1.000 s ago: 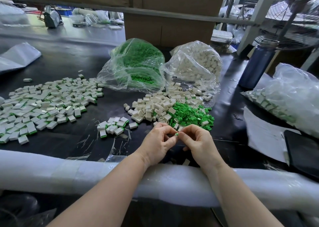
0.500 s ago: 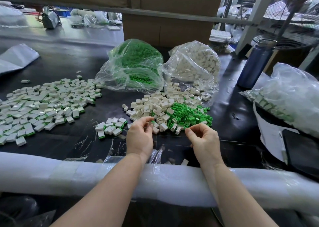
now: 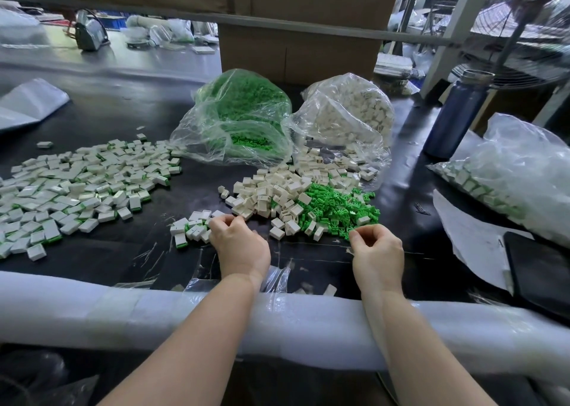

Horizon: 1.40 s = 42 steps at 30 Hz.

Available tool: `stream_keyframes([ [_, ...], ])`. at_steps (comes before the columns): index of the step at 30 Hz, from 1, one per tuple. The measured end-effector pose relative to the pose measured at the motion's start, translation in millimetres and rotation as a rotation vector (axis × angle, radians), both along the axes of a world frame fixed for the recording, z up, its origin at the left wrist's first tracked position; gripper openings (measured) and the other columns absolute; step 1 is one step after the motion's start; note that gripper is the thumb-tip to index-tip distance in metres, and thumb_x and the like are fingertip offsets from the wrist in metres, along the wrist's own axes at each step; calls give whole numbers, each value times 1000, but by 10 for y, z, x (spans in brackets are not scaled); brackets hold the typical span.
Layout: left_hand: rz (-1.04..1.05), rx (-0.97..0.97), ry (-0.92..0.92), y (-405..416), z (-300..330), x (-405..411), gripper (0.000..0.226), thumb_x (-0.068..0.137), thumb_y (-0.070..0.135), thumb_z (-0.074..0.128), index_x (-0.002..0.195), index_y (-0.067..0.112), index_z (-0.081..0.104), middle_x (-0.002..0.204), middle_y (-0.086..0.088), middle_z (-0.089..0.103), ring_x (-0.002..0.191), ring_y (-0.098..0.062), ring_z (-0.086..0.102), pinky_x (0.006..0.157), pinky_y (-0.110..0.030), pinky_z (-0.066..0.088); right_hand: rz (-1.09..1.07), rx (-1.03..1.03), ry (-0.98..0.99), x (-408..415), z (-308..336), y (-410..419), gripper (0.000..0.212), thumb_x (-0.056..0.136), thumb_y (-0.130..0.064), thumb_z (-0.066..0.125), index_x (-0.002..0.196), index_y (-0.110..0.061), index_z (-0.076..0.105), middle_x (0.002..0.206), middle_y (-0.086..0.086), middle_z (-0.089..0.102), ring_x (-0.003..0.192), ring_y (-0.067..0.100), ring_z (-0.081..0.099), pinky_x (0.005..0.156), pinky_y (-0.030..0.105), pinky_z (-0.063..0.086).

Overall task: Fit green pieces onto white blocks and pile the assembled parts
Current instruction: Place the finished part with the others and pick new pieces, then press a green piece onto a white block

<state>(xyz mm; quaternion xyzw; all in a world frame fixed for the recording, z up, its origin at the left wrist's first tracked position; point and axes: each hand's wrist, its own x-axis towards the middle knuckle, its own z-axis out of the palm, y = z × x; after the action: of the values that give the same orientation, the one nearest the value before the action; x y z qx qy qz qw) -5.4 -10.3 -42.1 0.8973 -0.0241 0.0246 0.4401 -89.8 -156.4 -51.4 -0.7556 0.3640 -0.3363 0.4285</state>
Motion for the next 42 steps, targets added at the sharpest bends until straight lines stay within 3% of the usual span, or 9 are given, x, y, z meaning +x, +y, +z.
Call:
stream_keyframes([
  [6, 11, 181, -81, 7, 5, -21, 33, 89, 10, 52, 122, 9, 56, 133, -9, 33, 124, -29, 26, 105, -33, 24, 6, -66, 165, 27, -16, -7, 19, 92, -7, 51, 100, -10, 67, 105, 11, 63, 100, 27, 56, 80, 27, 40],
  [9, -90, 255, -178, -11, -6, -57, 29, 89, 18, 55, 117, 26, 61, 125, 2, 43, 119, -22, 30, 99, -36, 24, 61, -132, 250, 21, -5, 26, 29, 93, -6, 46, 114, -12, 65, 116, 12, 56, 112, 29, 50, 94, 30, 37],
  [14, -218, 358, -225, -40, -45, -65, 27, 93, 26, 50, 114, 39, 60, 118, 14, 55, 111, -16, 39, 82, -30, 15, 87, -216, 420, 28, 11, 66, 35, 95, -8, 45, 127, -15, 58, 128, 11, 46, 118, 27, 41, 99, 30, 31],
  [17, -232, 334, -230, -40, -60, -62, 22, 93, 28, 51, 108, 37, 64, 113, 12, 59, 105, -17, 43, 76, -28, 12, 88, -214, 418, 21, 20, 72, 29, 94, -12, 50, 119, -14, 63, 124, 10, 49, 114, 28, 45, 97, 31, 34],
  [20, -236, 297, -222, -44, -69, -54, 20, 92, 30, 53, 108, 34, 64, 112, 8, 60, 105, -18, 45, 82, -30, 19, 69, -173, 351, 6, 33, 68, 20, 91, -14, 55, 106, -14, 69, 116, 8, 53, 107, 27, 52, 88, 28, 38],
  [27, -266, 336, -201, -42, -83, -43, 22, 93, 31, 50, 111, 31, 63, 111, 4, 58, 105, -19, 43, 86, -31, 28, 62, -202, 418, 18, 26, 80, 28, 94, -15, 52, 120, -13, 62, 122, 9, 49, 111, 27, 50, 94, 32, 40],
  [31, -283, 295, -219, -41, -74, -58, 11, 90, 29, 57, 100, 29, 62, 106, 5, 58, 102, -19, 44, 81, -28, 25, 55, -203, 416, 29, 31, 77, 20, 90, -15, 59, 109, -11, 63, 115, 9, 50, 107, 28, 50, 91, 32, 41],
  [37, -434, 53, -158, -46, -36, -82, 10, 87, 17, 64, 96, 22, 64, 92, 4, 65, 93, -18, 57, 88, -34, 48, 115, -209, 206, 1, 42, 86, 11, 83, -8, 67, 83, -16, 59, 83, -4, 56, 86, 19, 54, 69, 20, 32],
  [42, -582, -135, -104, -49, -27, -88, 13, 86, 15, 65, 98, 20, 68, 93, 5, 64, 81, -6, 58, 81, -14, 47, 302, -51, -60, -34, 91, 119, 24, 78, -3, 71, 72, -25, 64, 68, -11, 64, 64, 3, 58, 64, 9, 44],
])
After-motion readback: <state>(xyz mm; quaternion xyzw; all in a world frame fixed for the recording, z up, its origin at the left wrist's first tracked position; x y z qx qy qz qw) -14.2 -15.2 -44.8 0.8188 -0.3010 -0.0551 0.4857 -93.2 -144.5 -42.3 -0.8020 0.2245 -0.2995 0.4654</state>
